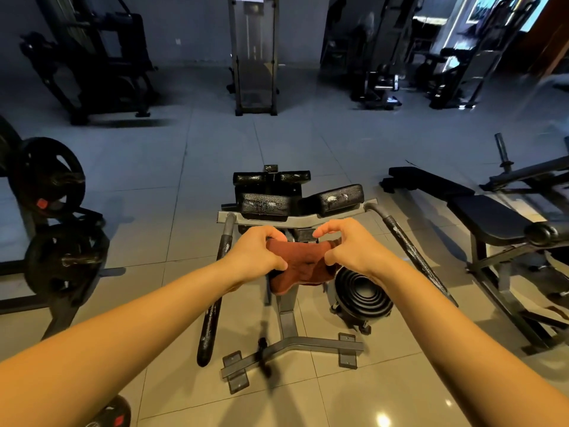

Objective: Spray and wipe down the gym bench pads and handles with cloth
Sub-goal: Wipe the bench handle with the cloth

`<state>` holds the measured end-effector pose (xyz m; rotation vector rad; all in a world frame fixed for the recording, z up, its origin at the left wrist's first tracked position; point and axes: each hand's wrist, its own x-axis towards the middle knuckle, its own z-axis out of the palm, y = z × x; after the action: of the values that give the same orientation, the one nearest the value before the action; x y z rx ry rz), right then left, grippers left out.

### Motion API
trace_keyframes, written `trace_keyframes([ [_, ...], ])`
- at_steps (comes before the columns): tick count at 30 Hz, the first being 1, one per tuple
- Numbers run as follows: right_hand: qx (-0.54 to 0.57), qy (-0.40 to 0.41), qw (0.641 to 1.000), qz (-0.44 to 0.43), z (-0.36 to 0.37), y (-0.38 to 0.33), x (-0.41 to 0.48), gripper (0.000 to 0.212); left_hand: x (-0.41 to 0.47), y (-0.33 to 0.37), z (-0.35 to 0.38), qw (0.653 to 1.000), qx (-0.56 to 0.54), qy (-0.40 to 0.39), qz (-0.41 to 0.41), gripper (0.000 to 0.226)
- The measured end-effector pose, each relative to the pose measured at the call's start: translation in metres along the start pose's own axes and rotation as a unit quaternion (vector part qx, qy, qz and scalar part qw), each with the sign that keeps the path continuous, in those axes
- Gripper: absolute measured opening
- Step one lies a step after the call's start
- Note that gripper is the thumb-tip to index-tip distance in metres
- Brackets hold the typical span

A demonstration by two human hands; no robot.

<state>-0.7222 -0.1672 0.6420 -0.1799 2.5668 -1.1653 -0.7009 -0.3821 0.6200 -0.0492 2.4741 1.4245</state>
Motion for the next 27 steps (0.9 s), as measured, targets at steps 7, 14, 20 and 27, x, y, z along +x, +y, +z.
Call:
trace_keyframes([
  [7,-0.068,-0.036,0.996,-0.034,-0.009,-0.018,0.006,0.021,0.001,0.021,-0.034,0.994,0.103,-0.023,0.034,0.019],
  [14,0.055,-0.073,0.995,-0.025,-0.029,-0.028,0.009,0.009,0.000,0.033,-0.066,0.991,-0.034,-0.129,0.012,0.013],
  [20,0.340,-0.155,0.916,0.146,0.015,0.002,0.018,0.042,0.004,-0.016,-0.039,0.963,-0.247,-0.071,-0.080,0.023],
  [27,0.229,-0.073,0.958,0.154,0.059,0.004,0.020,0.024,-0.002,-0.058,-0.016,0.973,-0.201,0.053,-0.100,0.023],
])
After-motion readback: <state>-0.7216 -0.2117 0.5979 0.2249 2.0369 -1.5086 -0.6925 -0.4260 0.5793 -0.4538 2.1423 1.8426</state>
